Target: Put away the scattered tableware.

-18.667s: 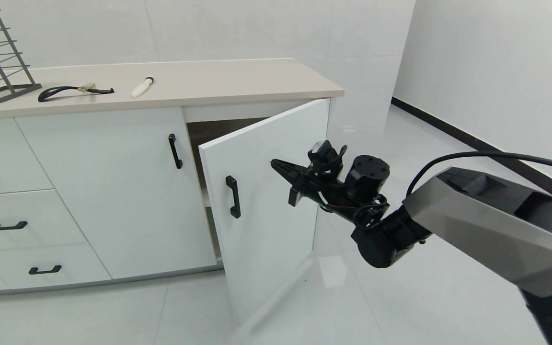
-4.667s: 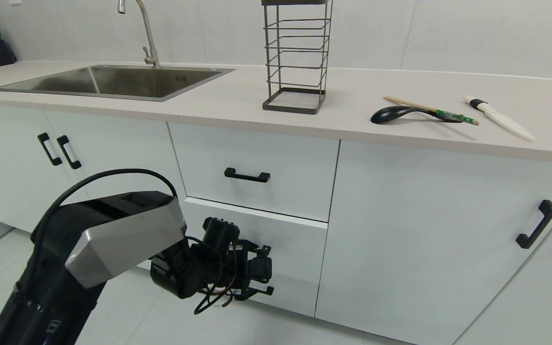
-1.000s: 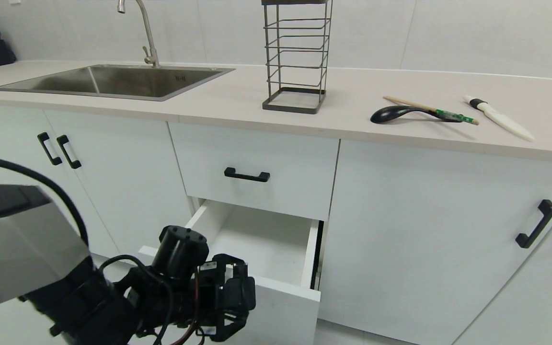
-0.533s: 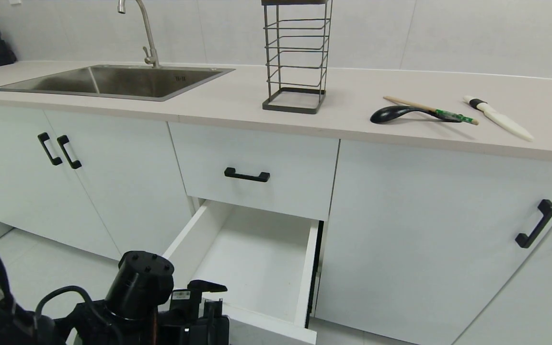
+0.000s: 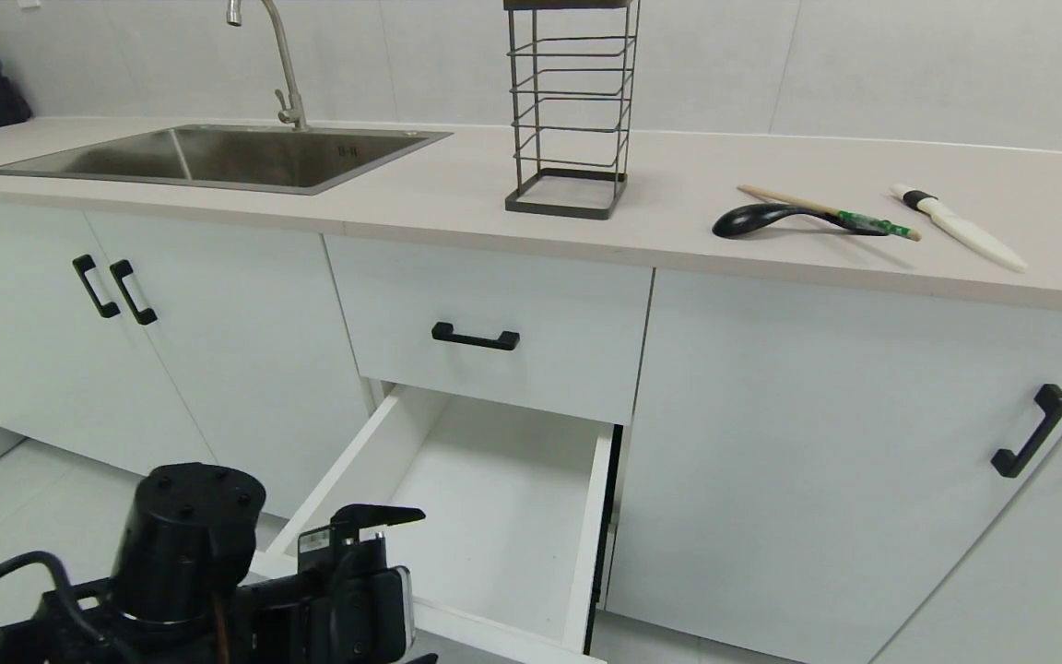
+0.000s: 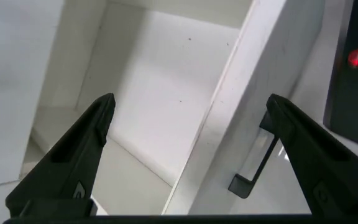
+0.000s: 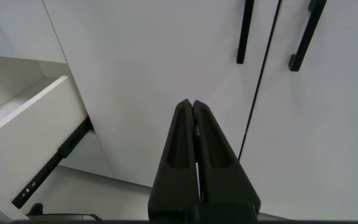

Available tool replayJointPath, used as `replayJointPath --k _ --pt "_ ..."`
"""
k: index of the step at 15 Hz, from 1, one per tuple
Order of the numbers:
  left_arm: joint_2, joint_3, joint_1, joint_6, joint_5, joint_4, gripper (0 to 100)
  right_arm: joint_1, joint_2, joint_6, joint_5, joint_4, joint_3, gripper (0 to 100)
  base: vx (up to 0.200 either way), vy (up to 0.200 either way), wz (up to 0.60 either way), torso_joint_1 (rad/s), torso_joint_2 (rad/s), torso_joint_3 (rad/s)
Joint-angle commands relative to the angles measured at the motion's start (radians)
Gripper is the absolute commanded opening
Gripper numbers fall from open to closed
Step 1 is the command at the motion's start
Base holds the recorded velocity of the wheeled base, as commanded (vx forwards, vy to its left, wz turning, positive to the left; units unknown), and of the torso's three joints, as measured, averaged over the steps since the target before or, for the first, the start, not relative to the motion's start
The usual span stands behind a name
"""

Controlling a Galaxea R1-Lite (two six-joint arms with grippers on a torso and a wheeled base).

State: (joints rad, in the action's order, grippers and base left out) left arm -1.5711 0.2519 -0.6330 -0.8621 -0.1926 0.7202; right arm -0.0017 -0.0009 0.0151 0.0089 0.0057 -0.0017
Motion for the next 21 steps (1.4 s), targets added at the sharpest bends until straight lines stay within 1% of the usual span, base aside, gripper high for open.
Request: replayJointPath --k 1,2,3,4,5,6,7,8,9,10,11,12,13,14,15,16,17,18,20,21 --pt "0.085 -0.003 0.009 0.015 0.001 -0.004 100 0.000 0.001 0.000 0.000 0.000 0.000 0 0.000 0.000 0.00 0.000 0.00 0.000" --pt "0.184 -0.005 0.062 0.104 -0.001 -0.042 100 0.000 0.001 0.000 0.000 0.000 0.000 0 0.000 0.000 0.00 0.000 0.00 0.000" --pt "0.244 0.004 0.084 0.164 -0.007 -0.081 100 0.000 0.001 0.000 0.000 0.000 0.000 0 0.000 0.000 0.00 0.000 0.00 0.000" --pt "0.292 0.018 0.093 0.247 -0.008 -0.110 100 0.000 0.001 0.000 0.000 0.000 0.000 0 0.000 0.000 0.00 0.000 0.00 0.000" --pt "0.361 0.050 0.130 0.457 -0.007 -0.127 100 0.000 0.001 0.000 0.000 0.000 0.000 0 0.000 0.000 0.00 0.000 0.00 0.000" --pt "0.401 0.064 0.182 0.604 -0.007 -0.125 100 0.000 0.001 0.000 0.000 0.000 0.000 0 0.000 0.000 0.00 0.000 0.00 0.000" --pt "0.419 0.064 0.205 0.660 -0.007 -0.123 100 0.000 0.001 0.000 0.000 0.000 0.000 0 0.000 0.000 0.00 0.000 0.00 0.000" --pt "0.503 0.059 0.268 0.770 -0.030 -0.120 100 0.000 0.001 0.000 0.000 0.000 0.000 0 0.000 0.000 0.00 0.000 0.00 0.000" --pt "0.559 0.049 0.305 0.787 -0.054 -0.117 100 0.000 0.001 0.000 0.000 0.000 0.000 0 0.000 0.000 0.00 0.000 0.00 0.000" --pt "0.632 0.006 0.374 0.785 -0.067 -0.110 100 0.000 0.001 0.000 0.000 0.000 0.000 0 0.000 0.000 0.00 0.000 0.00 0.000" --pt "0.692 -0.026 0.409 0.784 -0.068 -0.099 100 0.000 0.001 0.000 0.000 0.000 0.000 0 0.000 0.000 0.00 0.000 0.00 0.000" --pt "0.809 -0.077 0.446 0.785 -0.068 -0.087 100 0.000 0.001 0.000 0.000 0.000 0.000 0 0.000 0.000 0.00 0.000 0.00 0.000" --pt "0.947 -0.134 0.473 0.784 -0.070 -0.100 100 0.000 0.001 0.000 0.000 0.000 0.000 0 0.000 0.000 0.00 0.000 0.00 0.000" --pt "1.005 -0.155 0.493 0.782 -0.070 -0.111 100 0.000 0.001 0.000 0.000 0.000 0.000 0 0.000 0.000 0.00 0.000 0.00 0.000" --pt "1.126 -0.207 0.561 0.788 -0.070 -0.151 100 0.000 0.001 0.000 0.000 0.000 0.000 0 0.000 0.000 0.00 0.000 0.00 0.000" --pt "1.191 -0.237 0.588 0.790 -0.070 -0.174 100 0.000 0.001 0.000 0.000 0.000 0.000 0 0.000 0.000 0.00 0.000 0.00 0.000" --pt "1.309 -0.252 0.607 0.792 -0.070 -0.271 100 0.000 0.001 0.000 0.000 0.000 0.000 0 0.000 0.000 0.00 0.000 0.00 0.000" --pt "1.418 -0.241 0.608 0.795 -0.071 -0.377 100 0.000 0.001 0.000 0.000 0.000 0.000 0 0.000 0.000 0.00 0.000 0.00 0.000" --pt "1.536 -0.249 0.613 0.796 -0.068 -0.490 100 0.000 0.001 0.002 0.000 0.000 0.000 0 0.000 0.000 0.00 0.000 0.00 0.000" --pt "1.571 -0.249 0.631 0.822 -0.070 -0.533 100 0.000 0.001 0.000 0.000 0.000 0.000 0 0.000 0.000 0.00 0.000 0.00 0.000"
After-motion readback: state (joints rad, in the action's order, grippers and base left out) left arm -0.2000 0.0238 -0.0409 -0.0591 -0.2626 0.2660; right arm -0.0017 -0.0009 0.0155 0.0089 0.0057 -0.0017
